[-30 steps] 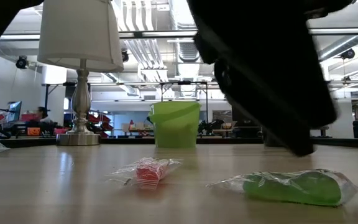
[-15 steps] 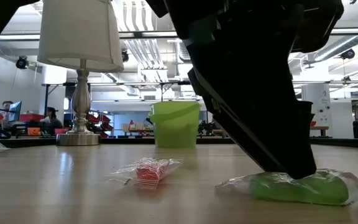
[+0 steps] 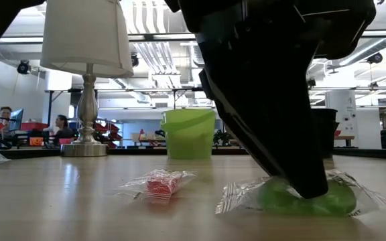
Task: Sort candy
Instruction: Put the green gummy candy into the violet bucket
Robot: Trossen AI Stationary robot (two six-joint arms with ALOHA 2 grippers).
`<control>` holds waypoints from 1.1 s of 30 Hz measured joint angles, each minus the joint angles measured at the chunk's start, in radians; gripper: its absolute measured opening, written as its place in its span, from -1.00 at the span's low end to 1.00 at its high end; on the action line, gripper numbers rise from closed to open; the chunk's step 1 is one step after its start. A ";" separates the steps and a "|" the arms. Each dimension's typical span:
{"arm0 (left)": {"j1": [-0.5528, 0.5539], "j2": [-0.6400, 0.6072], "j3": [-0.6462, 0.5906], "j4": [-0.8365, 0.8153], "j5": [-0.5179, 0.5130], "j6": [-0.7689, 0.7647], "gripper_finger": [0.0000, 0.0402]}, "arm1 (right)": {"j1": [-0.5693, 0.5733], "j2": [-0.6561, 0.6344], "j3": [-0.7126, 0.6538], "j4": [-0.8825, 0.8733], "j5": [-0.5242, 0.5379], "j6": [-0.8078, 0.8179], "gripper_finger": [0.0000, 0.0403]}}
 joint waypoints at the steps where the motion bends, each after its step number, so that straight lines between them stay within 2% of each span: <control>1: 0.000 0.000 -0.004 0.002 0.001 -0.006 -0.33 | 0.000 -0.002 0.000 0.000 0.000 0.000 -0.31; 7: 0.000 -0.005 -0.037 0.019 0.004 -0.040 -0.47 | 0.000 -0.021 0.000 -0.001 0.000 0.001 -0.31; 11: 0.000 -0.003 -0.013 -0.017 0.005 -0.033 -0.73 | 0.000 -0.033 0.000 -0.001 0.000 0.001 -0.31; 15: -0.001 0.002 0.044 -0.138 0.008 -0.012 -0.96 | 0.000 -0.045 0.000 -0.001 0.006 0.000 -0.31; 23: -0.007 0.006 0.207 -0.430 -0.061 0.004 -0.99 | 0.000 -0.060 0.000 -0.014 0.029 -0.012 -0.31; 28: -0.019 0.006 0.296 -0.502 -0.063 0.006 -1.00 | 0.000 -0.060 0.000 -0.023 0.073 -0.018 -0.31; 33: -0.033 -0.016 0.299 -0.605 -0.081 0.002 -1.00 | 0.000 -0.060 -0.008 -0.026 0.089 -0.038 -0.31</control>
